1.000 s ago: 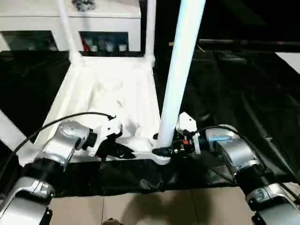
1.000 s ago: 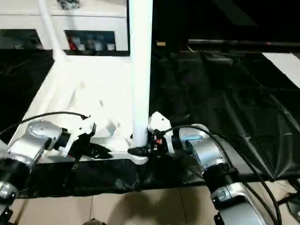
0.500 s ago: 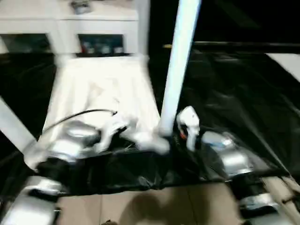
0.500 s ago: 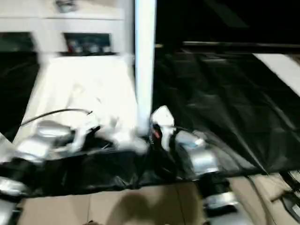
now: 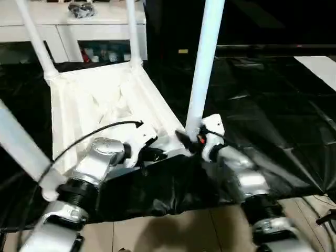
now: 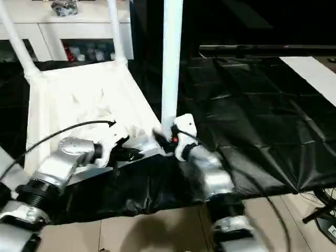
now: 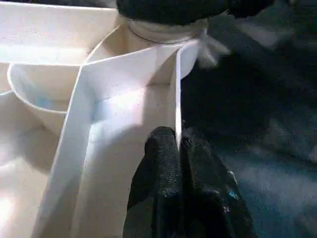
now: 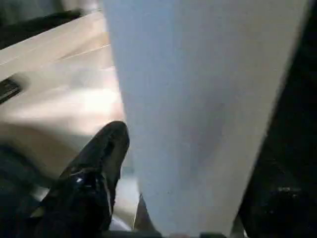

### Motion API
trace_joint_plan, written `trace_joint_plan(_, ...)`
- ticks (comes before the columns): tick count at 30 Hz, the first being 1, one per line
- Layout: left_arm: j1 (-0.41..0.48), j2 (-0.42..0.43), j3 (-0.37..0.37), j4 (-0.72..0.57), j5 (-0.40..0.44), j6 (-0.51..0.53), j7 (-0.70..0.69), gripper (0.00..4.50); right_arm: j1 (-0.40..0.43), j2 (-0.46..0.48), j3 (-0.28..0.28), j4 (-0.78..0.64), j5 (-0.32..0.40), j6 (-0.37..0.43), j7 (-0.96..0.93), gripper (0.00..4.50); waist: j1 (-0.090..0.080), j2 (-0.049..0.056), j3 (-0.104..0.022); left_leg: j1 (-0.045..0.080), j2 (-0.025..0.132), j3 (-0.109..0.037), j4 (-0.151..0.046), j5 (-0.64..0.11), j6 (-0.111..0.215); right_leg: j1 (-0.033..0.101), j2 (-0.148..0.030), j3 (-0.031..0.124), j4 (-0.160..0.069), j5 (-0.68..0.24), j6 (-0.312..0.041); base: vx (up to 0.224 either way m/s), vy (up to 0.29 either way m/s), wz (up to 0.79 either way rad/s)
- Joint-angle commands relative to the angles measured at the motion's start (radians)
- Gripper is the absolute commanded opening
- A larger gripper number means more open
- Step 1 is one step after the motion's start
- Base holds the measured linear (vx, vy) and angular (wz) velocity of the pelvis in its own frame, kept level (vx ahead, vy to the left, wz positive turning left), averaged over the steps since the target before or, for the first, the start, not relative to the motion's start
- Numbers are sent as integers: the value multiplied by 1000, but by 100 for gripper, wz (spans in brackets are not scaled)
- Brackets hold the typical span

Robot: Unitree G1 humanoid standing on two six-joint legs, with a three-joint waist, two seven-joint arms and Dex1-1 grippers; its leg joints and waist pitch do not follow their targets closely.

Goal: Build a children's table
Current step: Rotate leg to tighten

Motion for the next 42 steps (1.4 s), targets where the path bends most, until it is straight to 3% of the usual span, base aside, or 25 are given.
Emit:
trace_joint_plan(1, 3, -20, -34, -9, -53, -49, -84, 0, 4, 5, 93, -23, 20, 21, 141, 321, 4, -3, -47, 0, 17, -5, -62, -316, 25, 33, -67, 41, -98, -369, -135, 0, 0, 0)
trace_joint_plan(3, -4, 24, -40, 11, -52, -90, -157, 0, 8, -56, 132, -54, 40, 43, 297, 321, 10, 0, -52, -1, 20, 0, -56, -251, 43, 39, -63, 41, -83, -231, -182, 0, 0, 0)
trace_joint_plan(4, -4, 24, -40, 11, -52, -90, -157, 0, 8, -56, 132, -54, 40, 43, 297, 321, 12, 0, -53, -2, 21, 1, -55, -236, 44, 42, -64, 41, -79, -205, -188, 0, 0, 0)
trace_joint_plan(6, -23, 61, -34, 49, -59, -120, -235, 0, 12, -128, 188, -85, 54, 67, 475, 304, 26, -3, -55, -2, 25, 4, -51, -196, 57, 47, -59, 36, -68, -128, -208, 0, 0, 0)
trace_joint_plan(8, -38, 73, -31, 75, -57, -134, -256, 0, 8, -150, 208, -89, 54, 80, 533, 293, 33, -2, -53, 2, 27, 6, -51, -196, 61, 43, -61, 36, -66, -114, -221, 0, 0, 0)
trace_joint_plan(10, -59, 87, -31, 111, -55, -148, -289, 0, 1, -172, 235, -89, 48, 91, 604, 272, 39, -10, -52, 1, 26, 7, -51, -209, 56, 45, -65, 36, -67, -149, -219, 0, 0, 0)
trace_joint_plan(14, -86, 96, -38, 160, -47, -176, -319, 0, -8, -180, 268, -83, 40, 95, 662, 259, 48, -11, -45, 7, 29, 5, -57, -267, 26, 38, -71, 39, -80, -292, -186, 0, 0, 0)
trace_joint_plan(19, -106, 90, -35, 193, -47, -195, -328, 0, -16, -171, 269, -84, 55, 121, 675, 220, 52, -12, -46, 9, 30, 3, -58, -269, 14, 36, -73, 41, -81, -311, -175, 0, 0, 0)
trace_joint_plan(24, -110, 70, -12, 205, -51, -176, -278, 0, -8, -122, 197, -65, 63, 105, 545, 210, 50, -13, -45, 4, 29, 1, -60, -264, 8, 38, -75, 40, -81, -322, -170, 0, 0, 0)
trace_joint_plan(27, -86, 32, 22, 150, -49, -100, -126, 0, 3, -44, 84, -22, 26, 62, 201, 207, 37, -11, -42, 7, 27, -5, -67, -305, -30, 33, -80, 40, -88, -411, -152, 0, 0, 0)
trace_joint_plan(29, -78, 20, 26, 130, -53, -87, -108, 0, 12, -32, 73, -26, 19, 65, 152, 202, 27, -16, -42, 4, 25, -8, -68, -312, -32, 36, -77, 37, -91, -429, -138, 0, 0, 0)
trace_joint_plan(33, -28, -64, 37, 12, -47, 1, 23, 0, 48, 77, 17, -16, -9, 77, -123, 199, 12, -12, -42, 2, 24, -5, -67, -292, -27, 35, -73, 43, -88, -366, -150, 0, 0, 0)
trace_joint_plan(39, 4, -119, 27, -65, -67, 43, 74, 0, 37, 166, 16, 20, -30, 54, -237, 198, -1, -9, -47, 1, 18, -2, -64, -259, -6, 39, -65, 43, -85, -288, -156, 0, 0, 0)
trace_joint_plan(40, 4, -119, 26, -67, -69, 41, 74, 0, 35, 167, 20, 17, -28, 45, -227, 253, -1, -8, -47, 0, 19, -2, -64, -260, -4, 39, -65, 43, -85, -283, -157, 0, 0, 0)
trace_joint_plan(42, 1, -108, 18, -63, -72, 25, 47, 0, 30, 154, 26, 9, -23, 33, -194, 267, -3, -7, -45, 0, 17, -1, -64, -265, 1, 39, -63, 43, -87, -282, -158, 0, 0, 0)
